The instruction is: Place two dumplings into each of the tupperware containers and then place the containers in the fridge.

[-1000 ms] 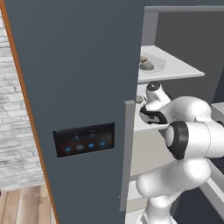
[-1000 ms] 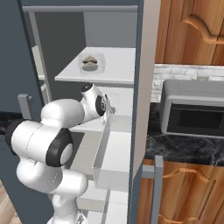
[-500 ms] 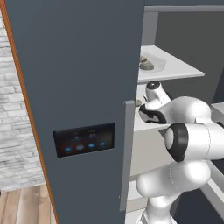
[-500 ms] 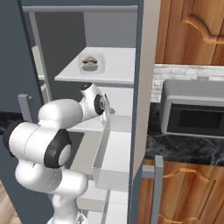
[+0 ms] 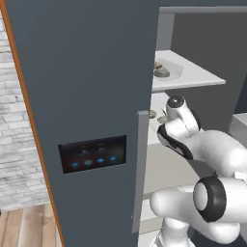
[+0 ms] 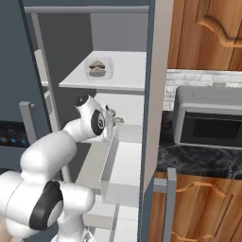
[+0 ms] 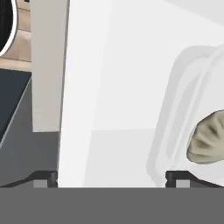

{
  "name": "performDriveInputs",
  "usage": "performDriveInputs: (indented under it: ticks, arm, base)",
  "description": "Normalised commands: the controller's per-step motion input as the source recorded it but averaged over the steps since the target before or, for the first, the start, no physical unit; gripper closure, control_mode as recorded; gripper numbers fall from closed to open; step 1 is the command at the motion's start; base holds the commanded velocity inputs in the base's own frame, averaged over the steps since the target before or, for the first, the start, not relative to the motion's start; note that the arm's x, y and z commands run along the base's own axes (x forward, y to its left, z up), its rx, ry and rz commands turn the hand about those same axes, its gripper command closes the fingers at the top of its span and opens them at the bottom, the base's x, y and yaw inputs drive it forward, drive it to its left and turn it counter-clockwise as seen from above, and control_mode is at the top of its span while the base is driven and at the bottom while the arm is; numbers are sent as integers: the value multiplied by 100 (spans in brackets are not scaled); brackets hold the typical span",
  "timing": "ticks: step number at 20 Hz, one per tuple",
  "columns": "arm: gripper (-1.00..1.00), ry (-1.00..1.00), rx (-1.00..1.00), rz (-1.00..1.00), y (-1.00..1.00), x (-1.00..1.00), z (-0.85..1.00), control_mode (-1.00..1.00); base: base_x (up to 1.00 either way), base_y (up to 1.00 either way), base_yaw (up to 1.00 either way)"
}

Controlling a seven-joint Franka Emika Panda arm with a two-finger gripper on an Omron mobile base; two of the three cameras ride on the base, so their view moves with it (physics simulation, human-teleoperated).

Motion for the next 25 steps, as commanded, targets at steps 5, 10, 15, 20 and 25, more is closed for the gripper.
performDriveInputs:
  ticks: [5,10,15,20,25]
  arm:
    - [-100,10,0,0,12,-55,85,-100]
    - [-100,8,0,2,23,-96,52,-100]
    - [-100,5,0,0,9,-100,29,-100]
    - [-100,6,9,0,1,-99,43,-100]
    - [-100,1,9,0,25,-85,45,-100]
  base:
    - [0,0,0]
    - [0,0,0]
    - [0,0,0]
    - [0,0,0]
    - [0,0,0]
